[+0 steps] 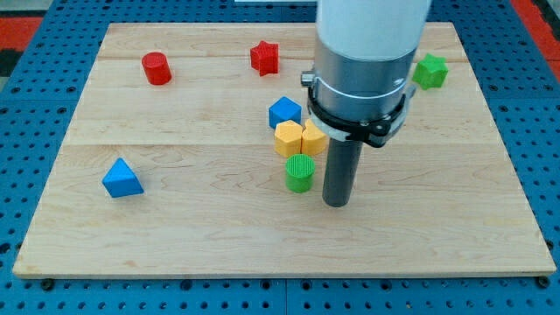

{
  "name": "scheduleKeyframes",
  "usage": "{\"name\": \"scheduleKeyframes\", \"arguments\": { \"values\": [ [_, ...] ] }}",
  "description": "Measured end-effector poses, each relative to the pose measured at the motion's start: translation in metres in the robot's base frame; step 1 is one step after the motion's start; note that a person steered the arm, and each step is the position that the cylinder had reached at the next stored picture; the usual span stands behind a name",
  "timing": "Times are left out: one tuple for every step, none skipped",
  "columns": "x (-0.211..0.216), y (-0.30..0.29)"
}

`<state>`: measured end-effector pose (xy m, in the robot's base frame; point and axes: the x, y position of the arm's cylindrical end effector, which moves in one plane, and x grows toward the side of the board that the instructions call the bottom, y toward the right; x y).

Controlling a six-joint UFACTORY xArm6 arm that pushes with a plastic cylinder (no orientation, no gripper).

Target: Push the green circle towards the left side of the yellow hexagon

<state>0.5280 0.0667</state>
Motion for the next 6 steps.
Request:
{"name": "scheduleKeyframes", "arguments": {
  "values": [
    [-0.006,-0.033],
    [-0.014,-0.076],
    [-0.017,-0.078],
    [-0.035,-0.074],
    [-0.054,-0.074],
    [-0.06,-0.074]
  ]
}}
